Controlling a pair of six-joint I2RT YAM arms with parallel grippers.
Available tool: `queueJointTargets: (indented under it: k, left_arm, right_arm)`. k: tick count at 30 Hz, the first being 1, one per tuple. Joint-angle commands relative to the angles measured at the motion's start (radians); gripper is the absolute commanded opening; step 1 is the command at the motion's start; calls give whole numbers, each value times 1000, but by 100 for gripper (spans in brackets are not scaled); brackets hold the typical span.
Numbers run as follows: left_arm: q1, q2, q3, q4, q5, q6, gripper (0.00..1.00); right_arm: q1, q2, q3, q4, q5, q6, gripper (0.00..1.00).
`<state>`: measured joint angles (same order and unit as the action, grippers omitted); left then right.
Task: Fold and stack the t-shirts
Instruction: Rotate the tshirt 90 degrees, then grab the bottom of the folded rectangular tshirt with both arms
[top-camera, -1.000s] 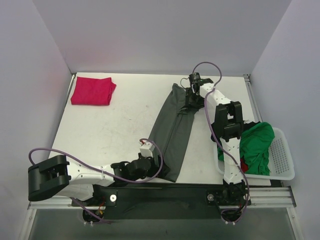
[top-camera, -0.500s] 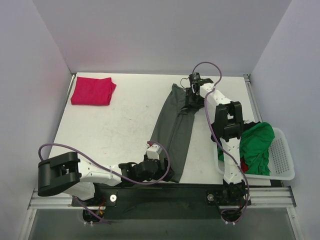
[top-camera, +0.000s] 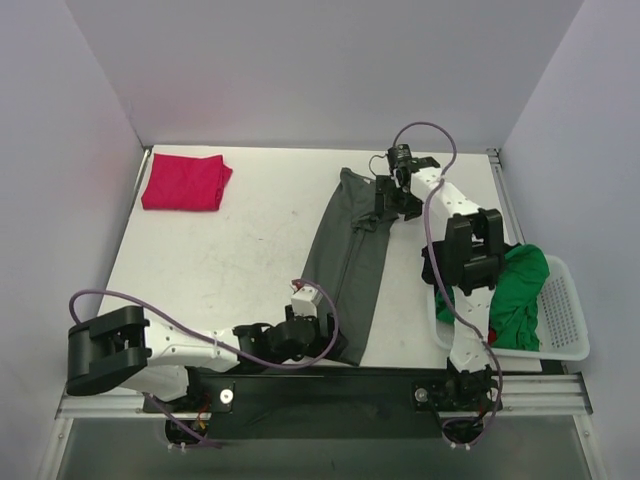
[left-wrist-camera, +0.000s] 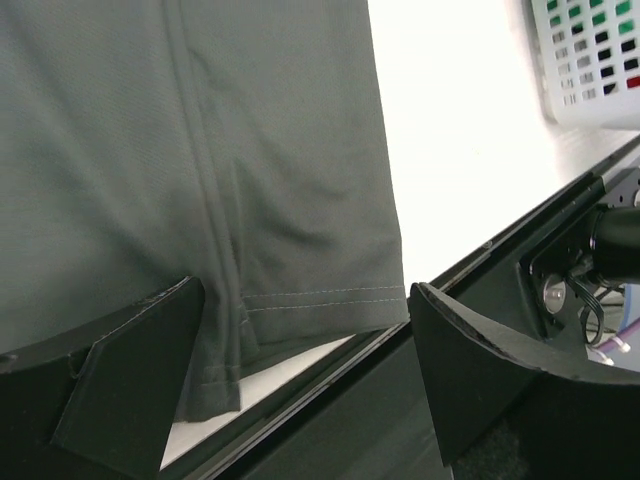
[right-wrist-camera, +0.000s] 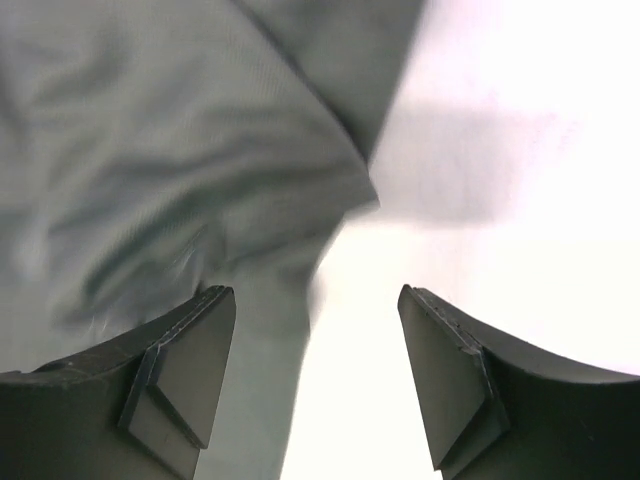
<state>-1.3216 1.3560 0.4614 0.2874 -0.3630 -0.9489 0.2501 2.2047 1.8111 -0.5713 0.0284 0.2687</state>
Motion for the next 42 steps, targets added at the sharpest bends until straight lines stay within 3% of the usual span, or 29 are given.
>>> queueJointTargets:
  k: [1, 8, 12, 20, 30, 42]
  left_arm:
    - [-4, -93, 49, -80, -82, 57, 96]
    - [22, -248, 36, -310, -211, 88, 97]
    - [67, -310, 11, -512, -249, 67, 97]
    - [107, -402, -61, -570, -192, 45, 92]
    - [117, -377, -67, -584, -119, 45, 85]
    - [122, -357, -101, -548, -48, 32, 75]
  right_arm:
    - [14, -196, -86, -21, -13, 20, 68]
    - [101, -514, -500, 123, 8, 124, 68]
    - [279, -753, -741, 185, 77, 232, 67]
    - [621, -1020, -1013, 154, 257, 461, 66]
    - [917, -961, -1039, 88, 286, 693, 61]
    - [1014, -893, -1099, 71, 254, 849, 52]
